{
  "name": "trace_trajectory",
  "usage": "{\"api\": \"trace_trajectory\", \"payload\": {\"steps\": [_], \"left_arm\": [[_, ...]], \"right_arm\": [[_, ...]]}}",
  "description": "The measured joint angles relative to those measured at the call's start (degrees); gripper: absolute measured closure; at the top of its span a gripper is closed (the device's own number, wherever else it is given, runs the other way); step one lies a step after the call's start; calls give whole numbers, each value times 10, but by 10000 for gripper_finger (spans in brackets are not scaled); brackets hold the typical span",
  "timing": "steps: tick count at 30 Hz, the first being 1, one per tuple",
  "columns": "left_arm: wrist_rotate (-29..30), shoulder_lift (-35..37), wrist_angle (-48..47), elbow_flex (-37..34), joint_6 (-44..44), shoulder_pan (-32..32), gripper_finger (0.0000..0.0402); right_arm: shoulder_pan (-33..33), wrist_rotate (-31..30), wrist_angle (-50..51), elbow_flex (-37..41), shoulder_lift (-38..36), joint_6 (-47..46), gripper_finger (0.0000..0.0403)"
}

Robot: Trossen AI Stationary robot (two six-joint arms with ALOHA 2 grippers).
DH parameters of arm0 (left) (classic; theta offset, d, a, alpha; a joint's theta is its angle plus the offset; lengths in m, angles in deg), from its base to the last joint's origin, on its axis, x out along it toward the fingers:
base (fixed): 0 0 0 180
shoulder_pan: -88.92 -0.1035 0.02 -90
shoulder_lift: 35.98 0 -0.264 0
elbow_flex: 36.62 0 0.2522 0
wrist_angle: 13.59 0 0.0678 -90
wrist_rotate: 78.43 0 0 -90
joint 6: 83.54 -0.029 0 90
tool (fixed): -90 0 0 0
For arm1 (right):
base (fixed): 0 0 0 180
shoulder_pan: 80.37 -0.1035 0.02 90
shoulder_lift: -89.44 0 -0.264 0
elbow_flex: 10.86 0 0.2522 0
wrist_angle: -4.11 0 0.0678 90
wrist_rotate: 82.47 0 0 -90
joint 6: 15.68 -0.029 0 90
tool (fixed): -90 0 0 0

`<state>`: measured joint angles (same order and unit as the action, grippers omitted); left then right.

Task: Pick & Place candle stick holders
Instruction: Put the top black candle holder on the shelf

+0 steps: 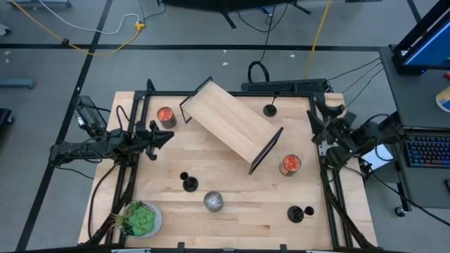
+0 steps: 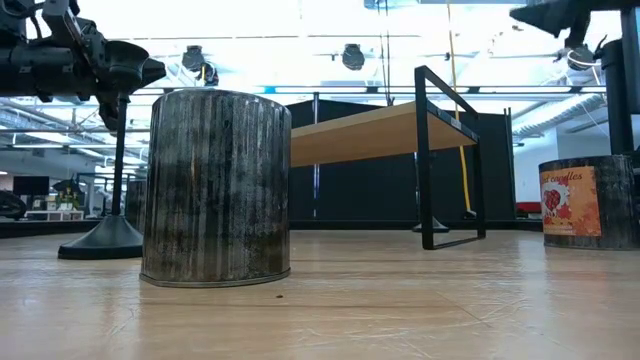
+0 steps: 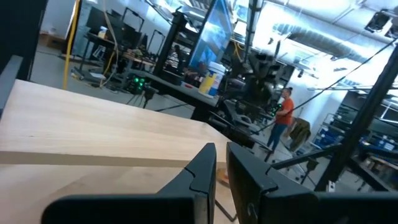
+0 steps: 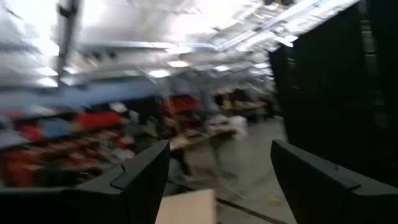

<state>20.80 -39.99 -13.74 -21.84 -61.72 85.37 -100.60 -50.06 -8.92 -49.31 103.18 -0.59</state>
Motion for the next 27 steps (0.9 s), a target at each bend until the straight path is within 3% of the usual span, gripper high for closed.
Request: {"api": "trace_trajectory", "payload": {"steps": [4, 8, 17, 22, 27], "left_arm": [[15, 0, 0, 0, -1, 0, 360], [48, 0, 0, 0, -2, 0, 360], [63, 0, 0, 0, -7, 0, 360], [63, 0, 0, 0, -7, 0, 360], [63, 0, 0, 0, -7, 0, 360]], "right_arm": [[0, -108, 17, -89, 89, 10, 131], [2, -205, 12, -184, 179, 83, 132], [82, -226, 13, -340, 345, 254, 133], [171, -276, 15, -378, 414, 287, 131], [264, -282, 13, -391, 459, 321, 133]]}}
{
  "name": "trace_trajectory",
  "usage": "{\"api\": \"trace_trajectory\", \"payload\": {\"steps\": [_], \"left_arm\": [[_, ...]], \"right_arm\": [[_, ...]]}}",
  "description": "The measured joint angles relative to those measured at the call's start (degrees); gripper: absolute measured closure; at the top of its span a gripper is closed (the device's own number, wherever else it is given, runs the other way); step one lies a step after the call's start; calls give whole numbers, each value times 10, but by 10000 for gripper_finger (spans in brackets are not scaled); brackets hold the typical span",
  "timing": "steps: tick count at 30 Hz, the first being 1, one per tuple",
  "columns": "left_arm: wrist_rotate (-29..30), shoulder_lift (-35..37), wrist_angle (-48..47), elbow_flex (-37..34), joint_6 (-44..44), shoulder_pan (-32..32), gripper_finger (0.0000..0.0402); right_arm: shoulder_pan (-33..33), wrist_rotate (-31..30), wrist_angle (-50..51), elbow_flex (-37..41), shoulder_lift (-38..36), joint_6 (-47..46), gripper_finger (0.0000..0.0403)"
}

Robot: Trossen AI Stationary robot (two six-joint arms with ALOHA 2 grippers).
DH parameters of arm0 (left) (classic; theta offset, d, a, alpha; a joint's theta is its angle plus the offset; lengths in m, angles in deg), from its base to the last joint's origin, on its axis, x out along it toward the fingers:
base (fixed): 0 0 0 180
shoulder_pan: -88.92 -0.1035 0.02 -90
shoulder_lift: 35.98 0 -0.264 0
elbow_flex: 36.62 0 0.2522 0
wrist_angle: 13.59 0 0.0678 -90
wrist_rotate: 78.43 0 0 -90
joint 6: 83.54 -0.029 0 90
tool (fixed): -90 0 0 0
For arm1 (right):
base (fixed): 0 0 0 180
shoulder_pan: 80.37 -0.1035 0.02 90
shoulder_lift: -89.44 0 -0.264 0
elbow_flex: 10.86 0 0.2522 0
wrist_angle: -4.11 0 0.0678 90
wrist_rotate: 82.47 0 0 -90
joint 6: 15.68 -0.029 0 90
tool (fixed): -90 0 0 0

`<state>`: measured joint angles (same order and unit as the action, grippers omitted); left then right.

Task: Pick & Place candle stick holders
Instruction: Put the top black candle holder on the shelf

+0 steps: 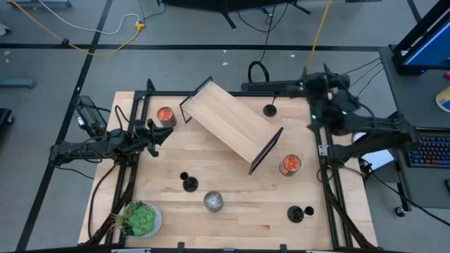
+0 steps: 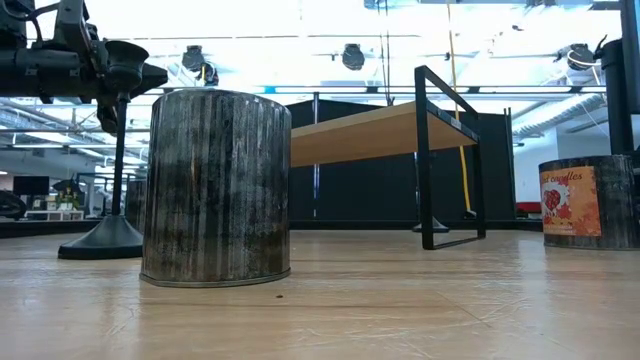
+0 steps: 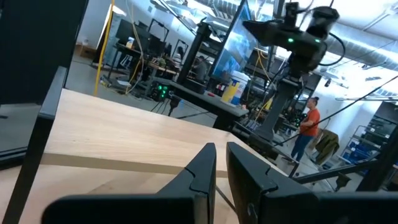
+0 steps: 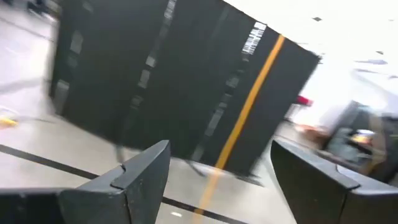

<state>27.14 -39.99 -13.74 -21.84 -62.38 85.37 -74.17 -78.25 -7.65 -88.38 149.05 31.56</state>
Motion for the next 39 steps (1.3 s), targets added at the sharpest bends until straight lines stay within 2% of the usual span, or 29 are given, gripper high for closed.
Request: {"api": "trace_trajectory", "payload": {"steps": [6, 12, 21, 26, 29, 31, 35, 39], "left_arm": [[0, 0, 0, 0, 1, 0, 360], [0, 0, 0, 0, 4, 0, 360], [0, 0, 0, 0, 4, 0, 360], [0, 0, 0, 0, 3, 0, 360], [0, 0, 0, 0, 3, 0, 360], [0, 0, 0, 0, 3, 0, 360], [0, 0, 0, 0, 3, 0, 360], [0, 0, 0, 0, 3, 0, 360]], "right_arm": [[87, -13, 0, -5, 45, 20, 131], [123, -9, 1, -5, 88, -45, 132], [103, 6, 1, -5, 114, -106, 129], [102, 4, 2, -5, 117, -83, 129], [100, -23, 5, -5, 117, -79, 128], [95, -42, 6, -5, 117, -119, 129], [78, -13, 1, -5, 110, -131, 128], [56, -15, -8, -5, 101, -134, 128]]}}
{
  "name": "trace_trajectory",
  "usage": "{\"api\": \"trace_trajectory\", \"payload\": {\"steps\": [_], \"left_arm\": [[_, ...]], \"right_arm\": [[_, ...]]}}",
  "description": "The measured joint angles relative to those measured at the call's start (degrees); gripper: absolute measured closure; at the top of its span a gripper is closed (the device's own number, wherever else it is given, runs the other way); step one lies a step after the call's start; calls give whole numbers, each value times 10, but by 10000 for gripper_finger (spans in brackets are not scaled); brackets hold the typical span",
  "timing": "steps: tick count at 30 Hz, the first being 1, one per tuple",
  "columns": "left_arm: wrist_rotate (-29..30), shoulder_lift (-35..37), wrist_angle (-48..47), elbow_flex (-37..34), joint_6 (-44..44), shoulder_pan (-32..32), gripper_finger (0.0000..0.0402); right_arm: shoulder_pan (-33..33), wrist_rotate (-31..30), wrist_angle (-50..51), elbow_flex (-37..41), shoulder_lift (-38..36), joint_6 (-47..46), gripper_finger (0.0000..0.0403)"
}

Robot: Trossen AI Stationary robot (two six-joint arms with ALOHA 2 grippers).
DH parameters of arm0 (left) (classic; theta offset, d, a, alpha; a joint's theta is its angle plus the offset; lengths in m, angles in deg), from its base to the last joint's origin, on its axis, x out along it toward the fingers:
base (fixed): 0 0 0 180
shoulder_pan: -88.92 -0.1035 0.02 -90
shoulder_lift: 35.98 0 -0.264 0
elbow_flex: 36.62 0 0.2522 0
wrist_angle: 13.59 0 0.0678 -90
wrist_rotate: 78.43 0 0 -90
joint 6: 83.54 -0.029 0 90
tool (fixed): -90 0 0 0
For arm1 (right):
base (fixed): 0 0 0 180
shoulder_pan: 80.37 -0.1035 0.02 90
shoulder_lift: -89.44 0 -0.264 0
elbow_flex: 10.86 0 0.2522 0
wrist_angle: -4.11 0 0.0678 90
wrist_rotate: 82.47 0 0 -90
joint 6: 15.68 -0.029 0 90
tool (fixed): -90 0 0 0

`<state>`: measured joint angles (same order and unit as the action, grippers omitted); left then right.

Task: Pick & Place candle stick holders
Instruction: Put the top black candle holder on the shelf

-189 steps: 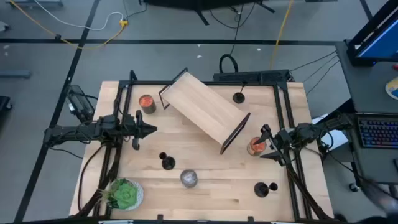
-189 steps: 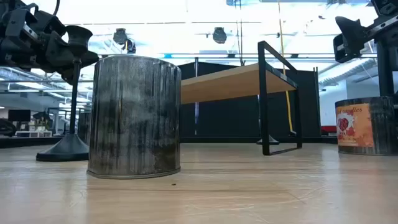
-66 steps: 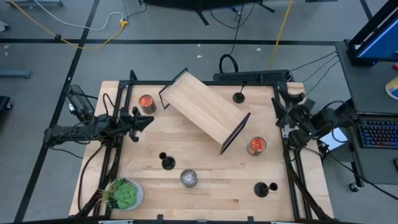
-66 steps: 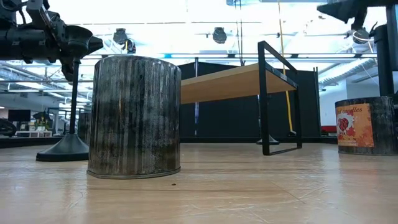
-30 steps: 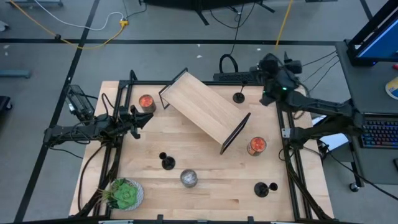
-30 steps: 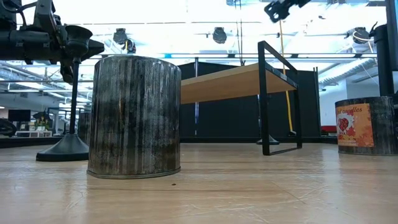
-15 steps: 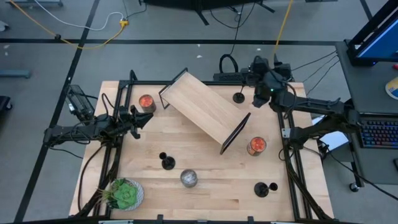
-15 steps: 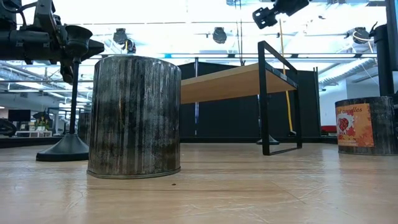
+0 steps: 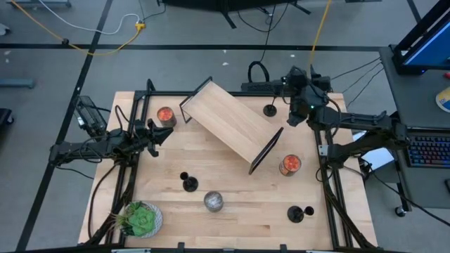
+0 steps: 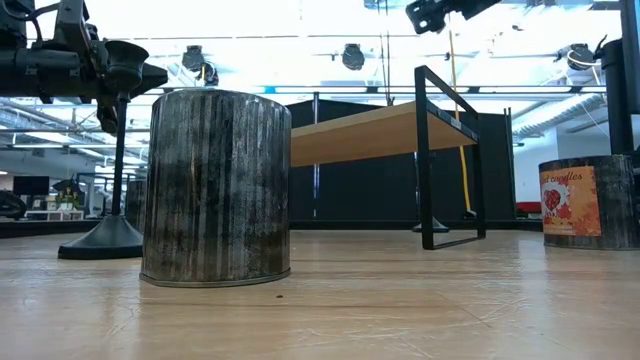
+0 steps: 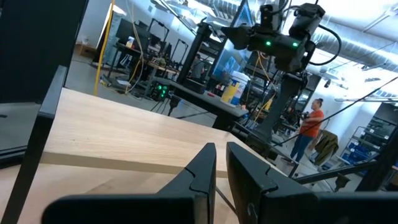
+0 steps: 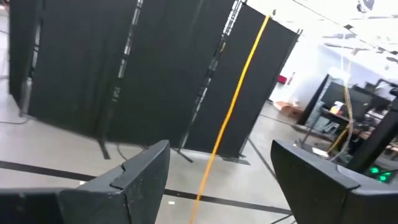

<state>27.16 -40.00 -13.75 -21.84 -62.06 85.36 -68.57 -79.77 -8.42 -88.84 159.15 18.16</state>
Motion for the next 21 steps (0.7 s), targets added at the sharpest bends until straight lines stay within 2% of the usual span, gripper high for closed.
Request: {"api": "trace_trajectory", "payload": {"steps": [5, 8, 15, 17, 18, 21], "left_arm": [[0, 0, 0, 0, -2, 0, 360], [5, 0, 0, 0, -3, 0, 360], [44, 0, 0, 0, -3, 0, 360], [52, 0, 1, 0, -3, 0, 360], [55, 0, 1, 0, -3, 0, 360], [55, 0, 1, 0, 0, 0, 360]], "right_arm": [[-37, -27, -27, 0, 1, -8, 128], [-67, -23, -26, 0, 12, -50, 128], [-109, 67, 16, 0, 34, -134, 129], [-114, 130, 96, 0, 34, -212, 128], [-113, 190, 155, 0, 32, -275, 128], [-70, 436, 287, 0, 28, -452, 129]]}}
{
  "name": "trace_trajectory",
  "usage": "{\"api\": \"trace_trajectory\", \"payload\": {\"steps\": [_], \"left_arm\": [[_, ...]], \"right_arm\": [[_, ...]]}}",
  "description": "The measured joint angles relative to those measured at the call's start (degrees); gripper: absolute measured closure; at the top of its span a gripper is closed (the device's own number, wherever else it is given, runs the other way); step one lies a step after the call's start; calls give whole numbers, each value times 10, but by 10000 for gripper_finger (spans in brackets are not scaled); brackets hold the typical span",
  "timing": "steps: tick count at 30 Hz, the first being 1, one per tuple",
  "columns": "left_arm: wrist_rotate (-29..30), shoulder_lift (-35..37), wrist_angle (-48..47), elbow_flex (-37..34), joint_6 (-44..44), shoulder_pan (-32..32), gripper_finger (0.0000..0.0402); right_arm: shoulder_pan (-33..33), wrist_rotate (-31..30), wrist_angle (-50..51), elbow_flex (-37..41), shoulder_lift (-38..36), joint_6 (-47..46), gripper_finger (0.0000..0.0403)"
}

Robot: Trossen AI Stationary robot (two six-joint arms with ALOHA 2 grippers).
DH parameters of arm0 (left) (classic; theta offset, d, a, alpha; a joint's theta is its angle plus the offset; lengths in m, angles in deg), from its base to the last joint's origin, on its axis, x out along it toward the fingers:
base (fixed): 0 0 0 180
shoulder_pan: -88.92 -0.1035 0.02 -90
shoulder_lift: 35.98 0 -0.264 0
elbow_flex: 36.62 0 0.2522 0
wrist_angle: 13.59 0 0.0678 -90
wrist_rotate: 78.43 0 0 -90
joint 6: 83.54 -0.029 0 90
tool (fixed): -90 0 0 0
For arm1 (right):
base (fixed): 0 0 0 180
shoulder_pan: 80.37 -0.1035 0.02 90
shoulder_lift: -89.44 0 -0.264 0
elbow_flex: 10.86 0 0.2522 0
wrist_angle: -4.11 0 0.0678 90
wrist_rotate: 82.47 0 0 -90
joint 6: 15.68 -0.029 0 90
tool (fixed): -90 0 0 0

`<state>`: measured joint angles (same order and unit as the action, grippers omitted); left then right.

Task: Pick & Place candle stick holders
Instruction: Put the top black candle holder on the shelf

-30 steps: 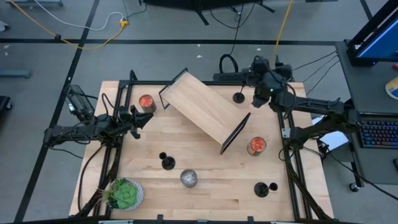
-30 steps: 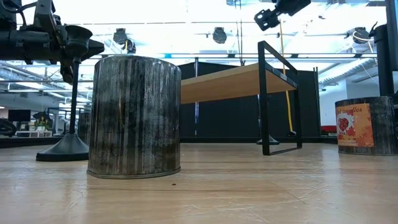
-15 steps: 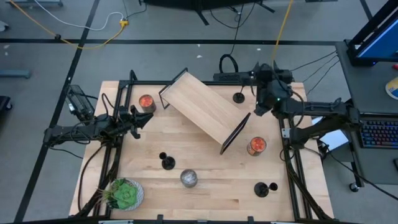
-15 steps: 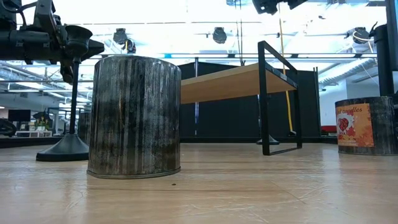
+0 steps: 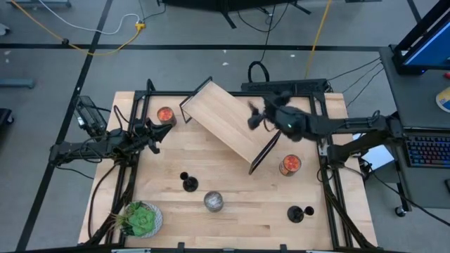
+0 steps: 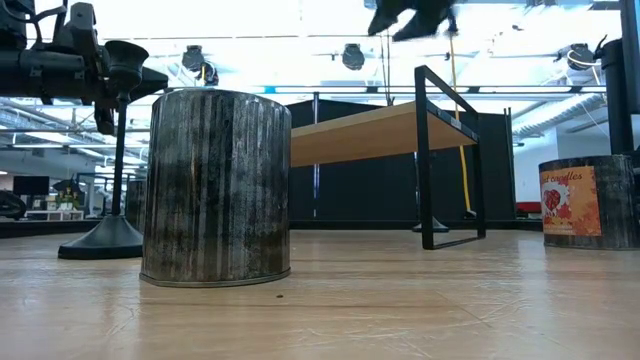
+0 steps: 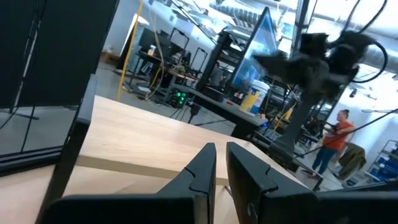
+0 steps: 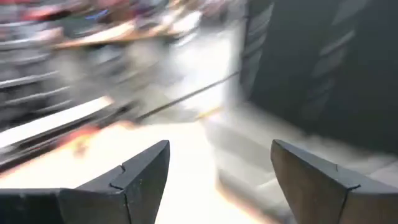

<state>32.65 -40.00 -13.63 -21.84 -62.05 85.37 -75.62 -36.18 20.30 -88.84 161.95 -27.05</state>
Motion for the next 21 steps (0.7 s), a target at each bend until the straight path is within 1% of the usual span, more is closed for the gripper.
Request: {"api": "trace_trajectory", "payload": {"steps": [1, 2, 4, 6, 8, 10, 12, 16, 18, 21], "left_arm": [[0, 0, 0, 0, 2, 0, 360], [0, 0, 0, 0, 6, 0, 360], [0, 0, 0, 0, 14, 0, 360], [0, 0, 0, 0, 23, 0, 360], [0, 0, 0, 0, 32, 0, 360], [-1, 0, 0, 0, 38, 0, 360], [-1, 0, 0, 0, 48, 0, 360], [-1, 0, -1, 0, 61, 0, 360], [-2, 0, -1, 0, 61, 0, 360], [-2, 0, -1, 0, 59, 0, 360]], "right_arm": [[15, 45, 23, 0, 3, -28, 128], [27, 67, 33, 0, 8, -43, 128], [43, 87, 31, 1, 13, -50, 128], [67, 120, 27, -3, 10, -64, 129], [106, 179, 53, -17, 4, -95, 128], [150, 238, 107, -38, 3, -119, 128], [188, 279, 182, -60, 4, -135, 129], [245, 339, 307, -103, 15, -156, 128], [270, 370, 340, -113, 16, -153, 129], [298, 428, 342, -120, 15, -159, 128]]}}
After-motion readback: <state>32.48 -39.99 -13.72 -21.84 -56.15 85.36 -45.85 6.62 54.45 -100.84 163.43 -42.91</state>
